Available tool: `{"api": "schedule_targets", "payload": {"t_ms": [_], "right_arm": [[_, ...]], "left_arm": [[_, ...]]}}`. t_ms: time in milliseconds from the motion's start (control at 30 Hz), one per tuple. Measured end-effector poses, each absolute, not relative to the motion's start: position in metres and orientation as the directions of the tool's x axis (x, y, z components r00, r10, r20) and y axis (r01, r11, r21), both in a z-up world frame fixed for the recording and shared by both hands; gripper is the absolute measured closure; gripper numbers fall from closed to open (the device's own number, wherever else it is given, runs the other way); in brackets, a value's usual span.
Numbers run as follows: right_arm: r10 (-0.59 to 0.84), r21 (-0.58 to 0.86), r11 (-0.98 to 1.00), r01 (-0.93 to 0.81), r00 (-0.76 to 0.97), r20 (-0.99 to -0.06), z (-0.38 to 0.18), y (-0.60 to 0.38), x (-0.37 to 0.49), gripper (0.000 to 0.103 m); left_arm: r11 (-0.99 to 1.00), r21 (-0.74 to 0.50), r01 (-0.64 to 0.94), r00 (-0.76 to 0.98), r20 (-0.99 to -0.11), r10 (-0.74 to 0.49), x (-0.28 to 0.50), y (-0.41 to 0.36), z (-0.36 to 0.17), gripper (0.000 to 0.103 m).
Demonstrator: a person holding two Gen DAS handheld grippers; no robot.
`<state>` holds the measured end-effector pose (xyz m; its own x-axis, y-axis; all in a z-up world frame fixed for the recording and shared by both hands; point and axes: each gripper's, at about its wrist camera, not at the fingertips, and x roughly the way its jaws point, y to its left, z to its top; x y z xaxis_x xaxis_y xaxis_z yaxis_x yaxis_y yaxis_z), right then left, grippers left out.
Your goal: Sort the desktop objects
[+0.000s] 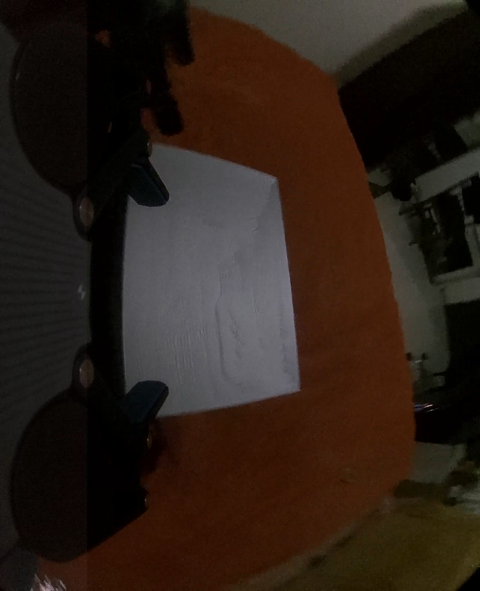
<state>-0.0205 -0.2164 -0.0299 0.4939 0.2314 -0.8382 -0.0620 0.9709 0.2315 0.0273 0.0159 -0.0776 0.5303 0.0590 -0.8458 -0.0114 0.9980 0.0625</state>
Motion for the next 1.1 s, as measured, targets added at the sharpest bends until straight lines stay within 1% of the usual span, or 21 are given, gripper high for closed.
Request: {"api": "schedule_targets", "payload": {"t_ms": [100, 167, 233, 333, 433, 533, 700, 800, 867, 967, 1100], "right_arm": [[0.203, 0.184, 0.979, -0.088, 0.493, -0.846, -0.031, -0.206, -0.038, 0.000], [0.199, 0.174, 0.980, -0.097, 0.501, -0.842, -0.033, -0.204, -0.046, 0.000], [0.200, 0.159, 0.980, -0.123, 0.530, -0.824, -0.032, -0.201, -0.054, 0.000], [0.200, 0.026, 0.956, -0.291, 0.587, -0.784, -0.035, -0.187, -0.058, 0.000], [0.220, 0.005, 0.944, -0.330, 0.617, -0.756, -0.036, -0.187, -0.062, 0.000], [0.289, 0.089, 0.925, -0.370, 0.529, -0.798, -0.046, -0.195, -0.052, 0.000], [0.216, 0.105, 0.966, -0.235, 0.517, -0.828, -0.065, -0.208, -0.046, 0.000], [0.163, 0.098, 0.984, -0.146, 0.550, -0.819, -0.081, -0.207, -0.059, 0.000], [0.139, 0.084, 0.989, -0.124, 0.552, -0.822, -0.099, -0.200, -0.064, 0.000], [0.129, 0.091, 0.990, -0.109, 0.420, -0.898, -0.130, -0.187, -0.058, 0.000], [0.136, 0.124, 0.991, -0.056, 0.482, -0.866, -0.142, -0.192, -0.072, 0.000]], "left_arm": [[0.993, 0.117, -0.010, 0.572, -0.814, 0.101, -0.002, 0.002, -0.059, 0.001], [0.989, 0.143, 0.021, 0.597, -0.796, 0.102, -0.018, -0.002, -0.057, 0.001], [0.991, 0.128, 0.027, 0.573, -0.815, 0.089, -0.025, -0.002, -0.068, 0.001], [0.995, 0.100, 0.028, 0.541, -0.838, 0.069, -0.035, -0.002, -0.084, 0.001], [0.998, 0.031, -0.046, 0.572, -0.819, 0.052, -0.042, 0.005, -0.099, 0.001], [0.992, -0.042, -0.117, 0.603, -0.797, 0.038, -0.050, 0.013, -0.114, 0.001], [0.963, -0.154, -0.221, 0.651, -0.759, 0.028, -0.061, 0.024, -0.138, 0.001], [0.973, -0.090, -0.213, 0.622, -0.781, 0.064, -0.058, 0.015, -0.149, 0.001], [0.977, -0.069, -0.200, 0.587, -0.807, 0.063, -0.058, 0.011, -0.158, 0.001], [0.975, -0.076, -0.208, 0.551, -0.833, 0.053, -0.059, 0.010, -0.175, 0.001], [0.977, -0.082, -0.199, 0.521, -0.853, 0.034, -0.060, 0.008, -0.184, 0.001]]}}
